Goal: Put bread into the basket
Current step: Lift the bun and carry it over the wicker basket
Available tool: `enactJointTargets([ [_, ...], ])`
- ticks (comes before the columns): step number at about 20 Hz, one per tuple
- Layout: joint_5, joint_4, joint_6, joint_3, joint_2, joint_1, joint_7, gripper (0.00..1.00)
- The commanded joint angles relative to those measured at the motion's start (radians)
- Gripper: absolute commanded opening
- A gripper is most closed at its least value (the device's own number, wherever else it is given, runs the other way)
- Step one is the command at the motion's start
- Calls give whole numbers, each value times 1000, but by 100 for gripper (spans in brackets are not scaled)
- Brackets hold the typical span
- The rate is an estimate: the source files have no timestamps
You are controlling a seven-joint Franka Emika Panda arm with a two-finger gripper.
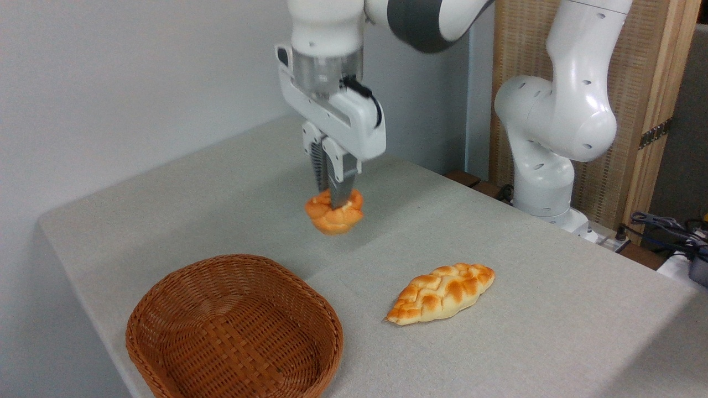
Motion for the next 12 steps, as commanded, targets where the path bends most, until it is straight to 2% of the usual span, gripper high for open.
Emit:
enactJointTargets([
  [1,-2,198,-29,42,108,-14,-5,17],
  [5,-7,412,-17,52,303,-14,-11,17],
  [8,-10,505,9,49,403,-14,-28,19],
  [11,-5,527,61,39,461,-17,-28,31],
  [12,1,527,78,39,472,-29,-24,46],
])
